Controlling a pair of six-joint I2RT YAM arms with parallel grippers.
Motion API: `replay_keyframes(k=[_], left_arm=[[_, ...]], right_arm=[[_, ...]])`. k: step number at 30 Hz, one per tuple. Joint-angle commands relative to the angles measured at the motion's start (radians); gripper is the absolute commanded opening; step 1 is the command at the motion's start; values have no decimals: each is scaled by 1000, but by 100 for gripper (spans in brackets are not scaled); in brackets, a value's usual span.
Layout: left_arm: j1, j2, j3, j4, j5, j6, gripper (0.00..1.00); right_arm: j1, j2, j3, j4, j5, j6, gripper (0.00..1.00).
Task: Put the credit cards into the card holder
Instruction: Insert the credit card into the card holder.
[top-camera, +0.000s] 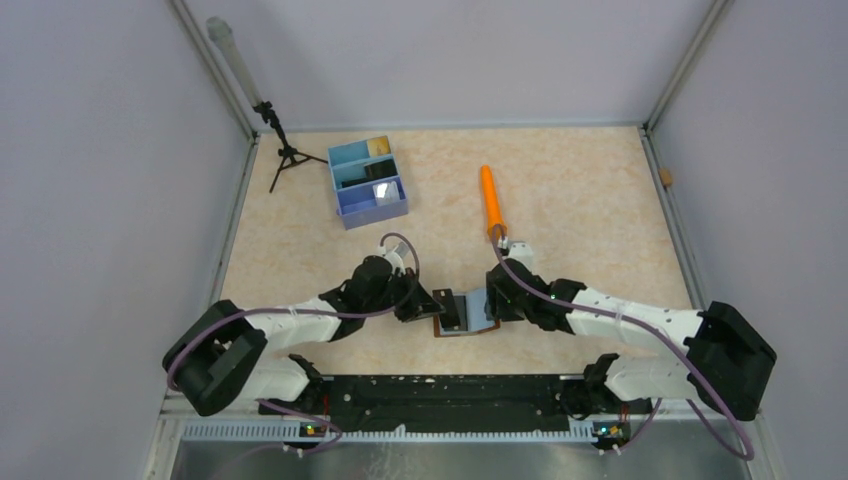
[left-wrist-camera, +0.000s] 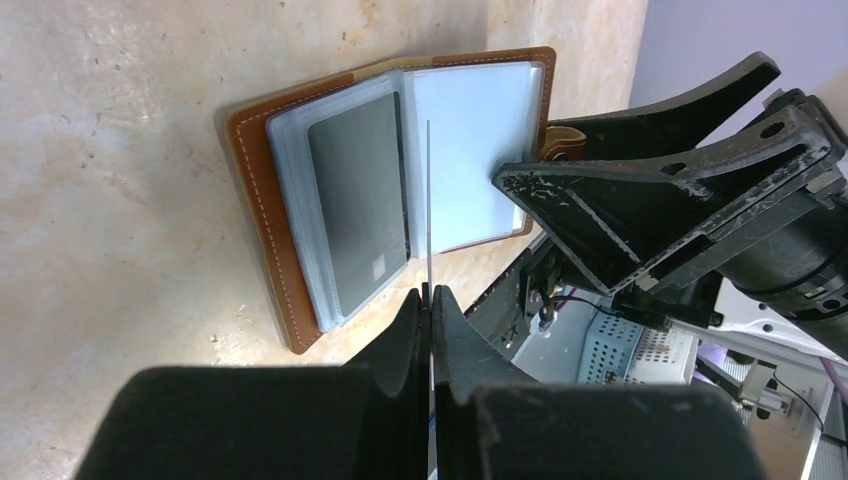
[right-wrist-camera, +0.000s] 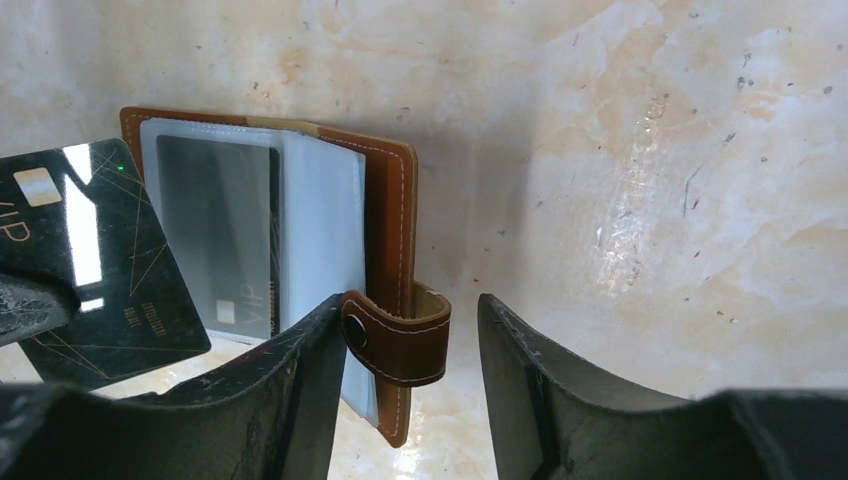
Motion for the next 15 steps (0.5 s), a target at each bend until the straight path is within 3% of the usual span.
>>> replay_keyframes(k=[1, 10, 15], left_arm=[[-7, 31, 39, 44, 1, 9, 0], [-22, 128, 96, 79, 17, 26, 0], [-25, 209, 94, 167, 42, 10, 0]], right_arm=[[9, 5, 39, -13, 50, 22, 48], [8, 9, 31, -38, 70, 44, 27], [8, 14, 23, -33, 71, 47, 21]])
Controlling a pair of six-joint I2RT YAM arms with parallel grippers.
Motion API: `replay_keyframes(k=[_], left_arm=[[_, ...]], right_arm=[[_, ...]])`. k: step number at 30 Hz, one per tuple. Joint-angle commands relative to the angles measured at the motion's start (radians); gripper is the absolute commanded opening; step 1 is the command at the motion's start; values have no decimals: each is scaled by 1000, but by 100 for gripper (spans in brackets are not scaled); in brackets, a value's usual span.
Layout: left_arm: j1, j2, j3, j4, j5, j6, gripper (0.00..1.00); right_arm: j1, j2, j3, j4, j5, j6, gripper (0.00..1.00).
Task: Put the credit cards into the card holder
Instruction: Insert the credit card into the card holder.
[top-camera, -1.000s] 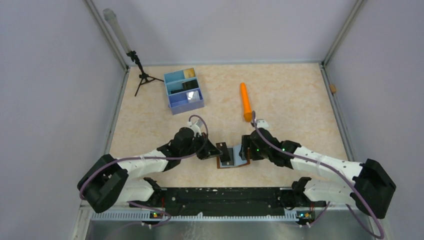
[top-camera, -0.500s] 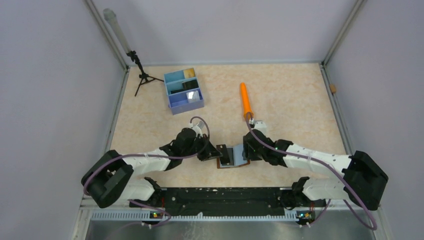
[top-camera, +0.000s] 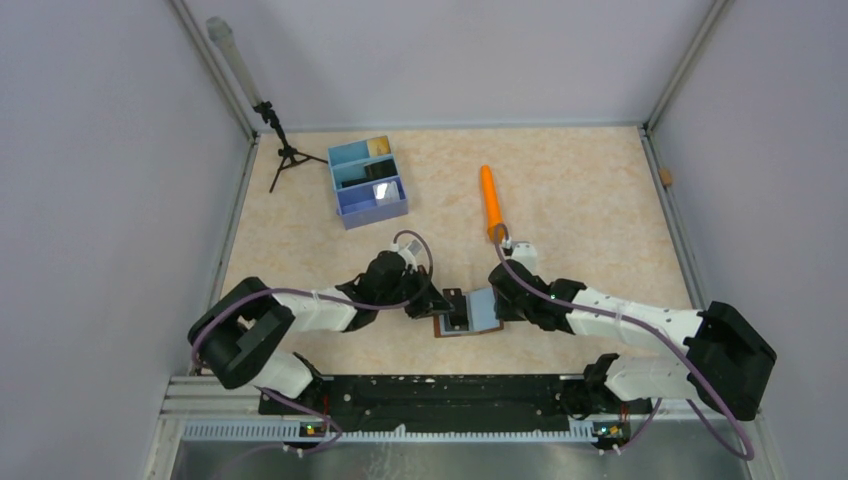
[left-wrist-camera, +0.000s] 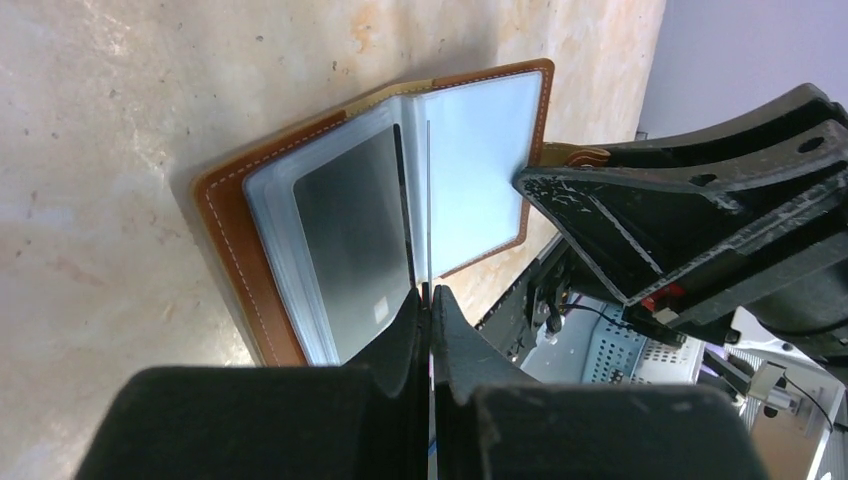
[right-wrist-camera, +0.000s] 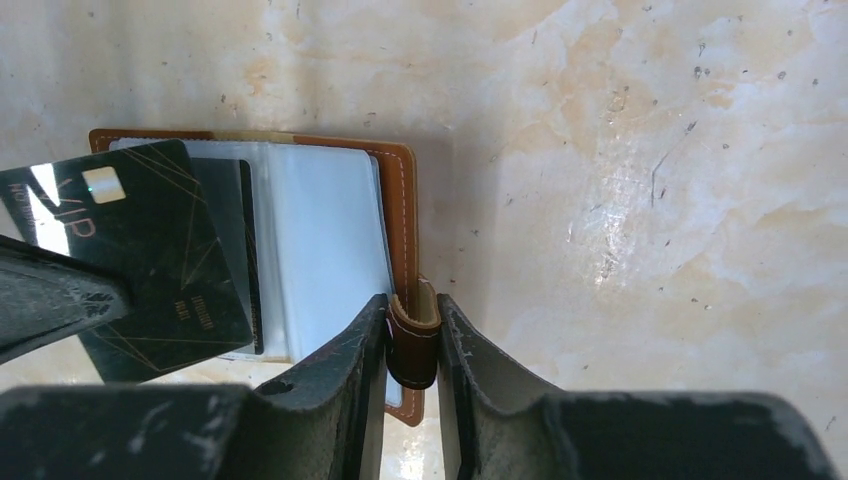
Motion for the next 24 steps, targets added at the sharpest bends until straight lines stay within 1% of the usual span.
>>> replay_keyframes(k=[1, 4, 8, 17, 24], left_arm=[[-6, 80, 19, 143, 42, -3, 0], [-8, 136, 6, 246, 75, -35, 0], [-11, 178, 1, 308, 81, -53, 0], [-14, 221, -16, 339, 73, -62, 0], [-16, 243, -12, 331, 75, -54, 0]], right_arm=[[9, 12, 23, -5, 27, 13, 20], [8, 21, 21, -12, 33, 17, 17], [9, 28, 22, -17, 39, 20, 16], [8, 47, 25, -40, 59, 36, 15], [8, 57, 29, -42, 58, 39, 14]])
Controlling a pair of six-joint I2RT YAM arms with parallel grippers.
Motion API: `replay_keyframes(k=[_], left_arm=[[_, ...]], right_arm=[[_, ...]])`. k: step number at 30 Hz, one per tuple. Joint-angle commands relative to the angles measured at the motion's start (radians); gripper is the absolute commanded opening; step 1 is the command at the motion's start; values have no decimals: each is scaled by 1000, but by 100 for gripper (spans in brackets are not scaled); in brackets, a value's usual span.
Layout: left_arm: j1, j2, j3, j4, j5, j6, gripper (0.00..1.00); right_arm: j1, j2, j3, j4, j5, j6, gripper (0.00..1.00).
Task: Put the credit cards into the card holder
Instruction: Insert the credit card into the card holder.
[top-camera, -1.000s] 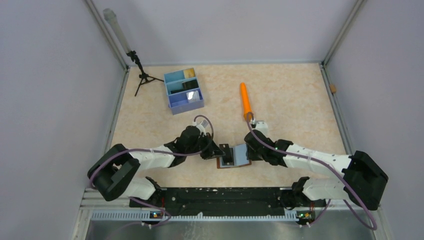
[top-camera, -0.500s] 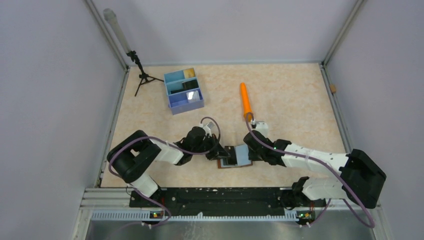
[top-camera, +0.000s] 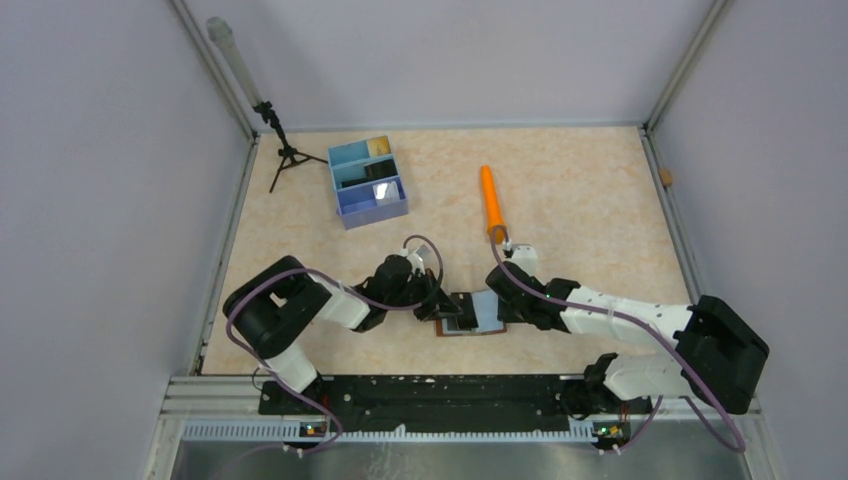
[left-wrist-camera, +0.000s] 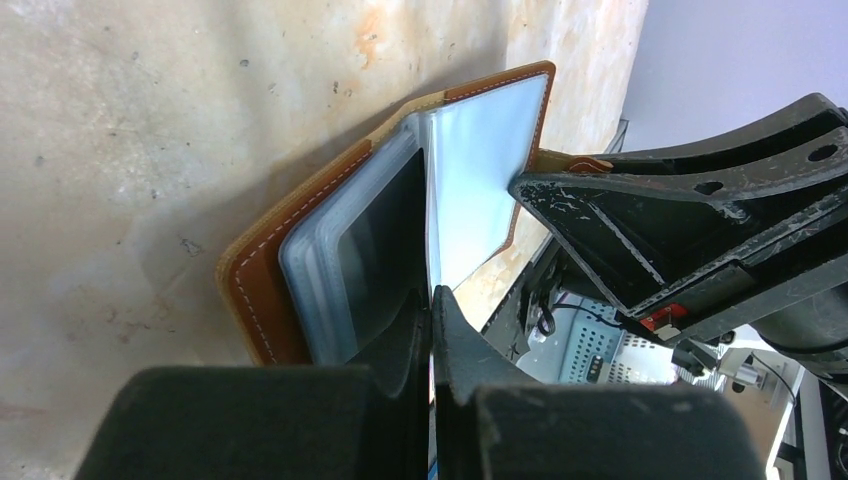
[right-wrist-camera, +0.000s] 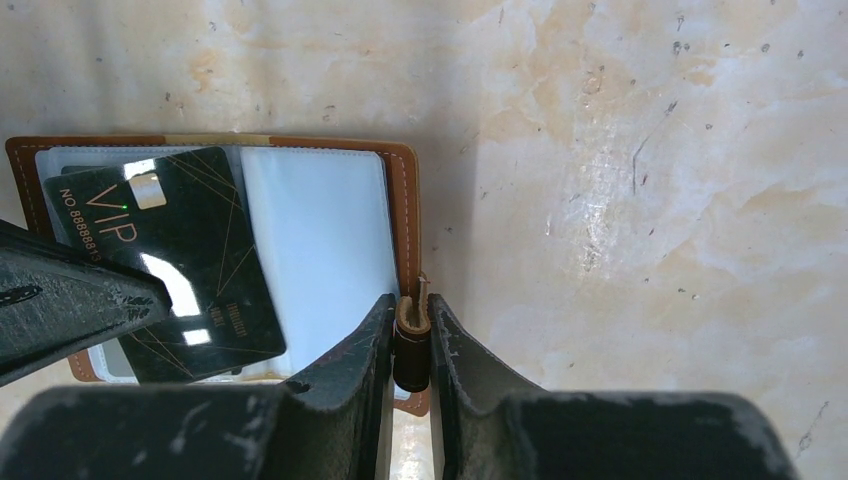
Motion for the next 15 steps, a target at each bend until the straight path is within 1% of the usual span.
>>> replay_keyframes(k=[1, 5, 15], left_arm=[[-8, 17, -4, 50, 4, 10, 0], [-12, 31, 3, 29, 7, 20, 0], [-23, 74, 13, 34, 13, 28, 0]], right_arm=[[8, 12, 29, -26, 33, 6, 14], [9, 16, 30, -28, 35, 9, 14], [9, 19, 30, -25, 30, 11, 13]])
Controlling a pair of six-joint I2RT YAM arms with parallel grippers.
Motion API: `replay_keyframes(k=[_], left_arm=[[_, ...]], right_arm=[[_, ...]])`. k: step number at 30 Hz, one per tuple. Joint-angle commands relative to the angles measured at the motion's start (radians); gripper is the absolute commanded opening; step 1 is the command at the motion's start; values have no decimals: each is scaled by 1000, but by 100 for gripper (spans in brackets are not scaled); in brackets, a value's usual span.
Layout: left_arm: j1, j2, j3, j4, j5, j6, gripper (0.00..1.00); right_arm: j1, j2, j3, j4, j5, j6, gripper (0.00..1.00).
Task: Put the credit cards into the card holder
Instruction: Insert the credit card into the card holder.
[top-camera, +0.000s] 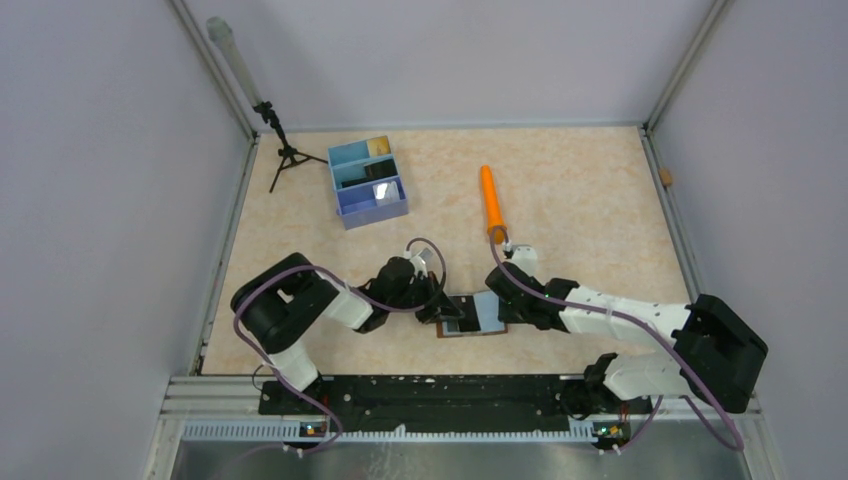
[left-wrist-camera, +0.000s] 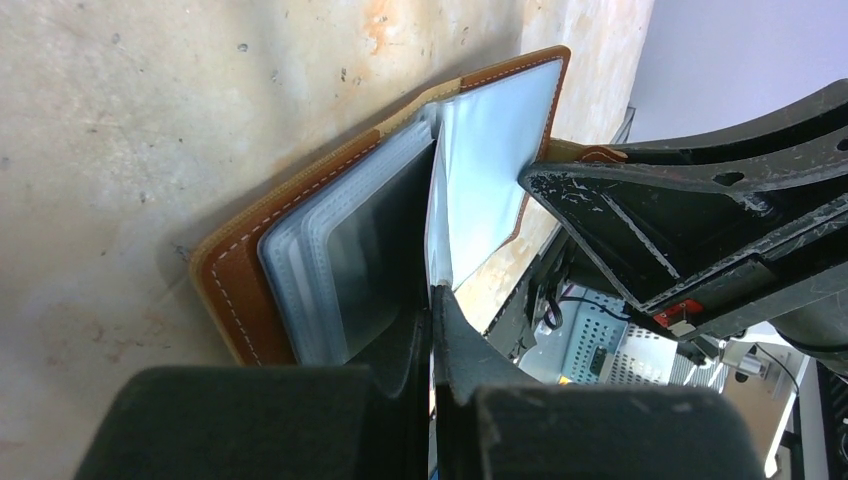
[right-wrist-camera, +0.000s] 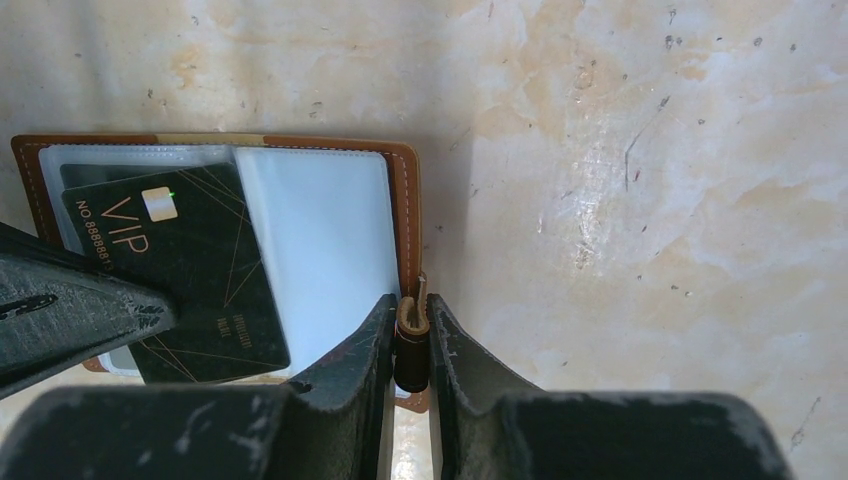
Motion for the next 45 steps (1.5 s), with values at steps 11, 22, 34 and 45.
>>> replay_keyframes(k=[11, 22, 34, 45], left_arm=[[-20, 92, 44, 43, 4, 18, 0], [-38, 158, 71, 96, 14, -7, 0], [-46, 141, 153, -95, -39, 70, 7], [-50, -9, 265, -543, -193, 254, 42]], right_arm=[[8, 14, 31, -12, 16, 12, 12], [9, 20, 26, 6, -6, 12, 12], [10, 10, 20, -14, 19, 28, 0], [8, -12, 10, -37, 48, 38, 0]])
